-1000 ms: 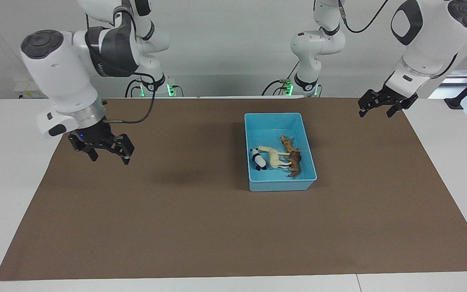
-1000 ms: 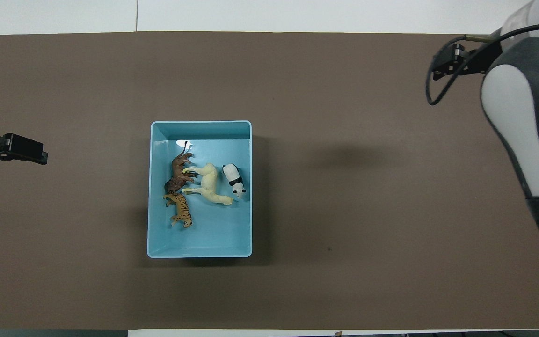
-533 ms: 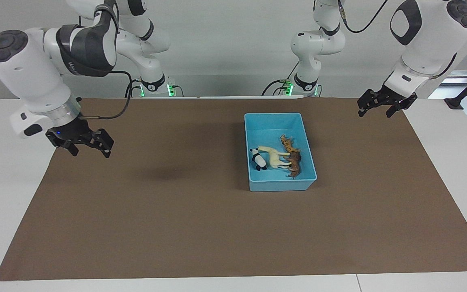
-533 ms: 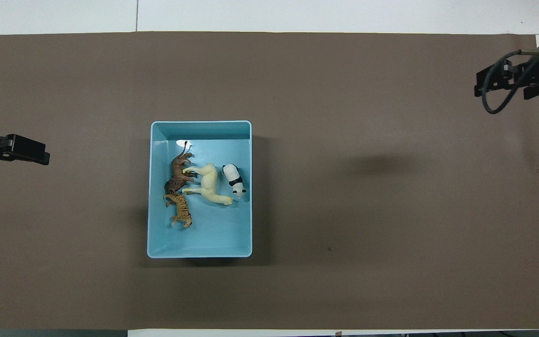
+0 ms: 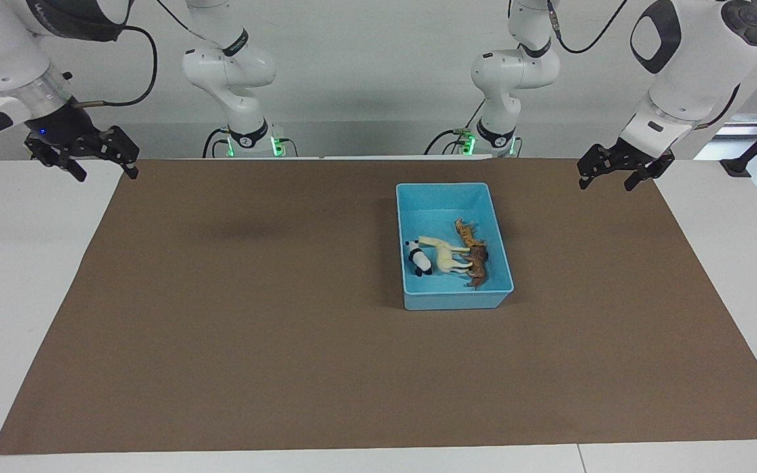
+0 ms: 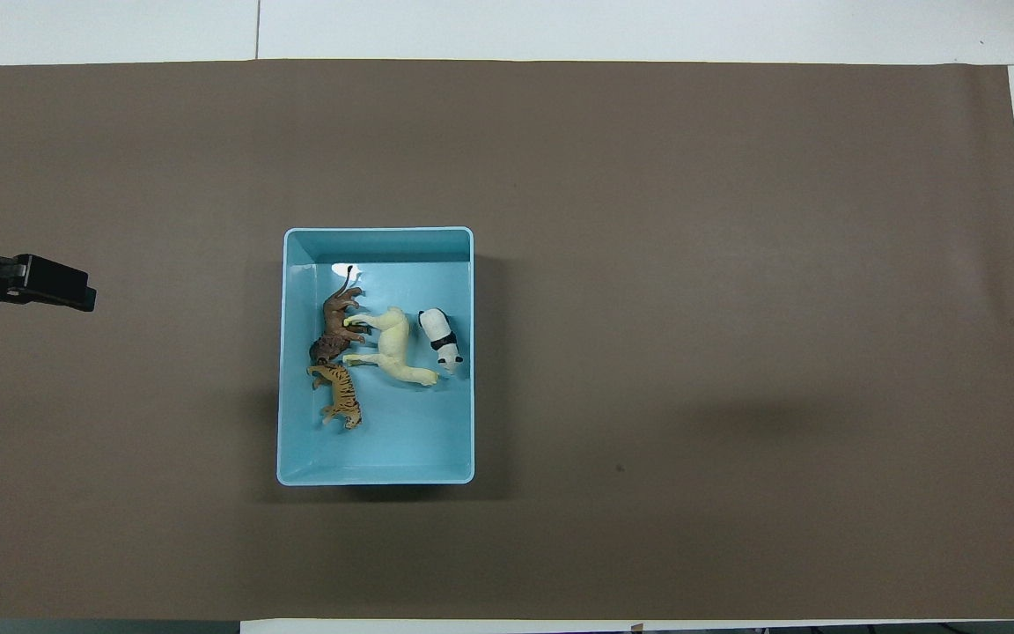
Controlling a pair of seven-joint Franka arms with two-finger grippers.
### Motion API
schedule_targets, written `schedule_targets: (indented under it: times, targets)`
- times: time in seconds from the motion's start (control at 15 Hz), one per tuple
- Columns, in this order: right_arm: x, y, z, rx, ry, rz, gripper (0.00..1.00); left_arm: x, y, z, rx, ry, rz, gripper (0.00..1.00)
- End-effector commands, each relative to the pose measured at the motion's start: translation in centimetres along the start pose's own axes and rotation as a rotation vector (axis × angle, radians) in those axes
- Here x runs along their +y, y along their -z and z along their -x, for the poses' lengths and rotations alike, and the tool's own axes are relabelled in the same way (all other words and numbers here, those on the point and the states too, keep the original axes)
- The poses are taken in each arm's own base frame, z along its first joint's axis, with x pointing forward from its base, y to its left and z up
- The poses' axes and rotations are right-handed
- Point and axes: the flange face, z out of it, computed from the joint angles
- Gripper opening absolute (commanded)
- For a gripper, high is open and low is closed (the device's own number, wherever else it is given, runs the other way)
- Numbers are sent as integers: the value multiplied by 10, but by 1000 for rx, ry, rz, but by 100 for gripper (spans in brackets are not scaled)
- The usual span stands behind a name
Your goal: Put all toys into storage box
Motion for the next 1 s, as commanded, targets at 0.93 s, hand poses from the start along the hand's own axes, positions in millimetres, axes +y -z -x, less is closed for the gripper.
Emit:
schedule_targets:
  times: [0.93]
  targets:
    - [-7,29,34,-17,88,49,100,3,1,8,9,-16,10,100]
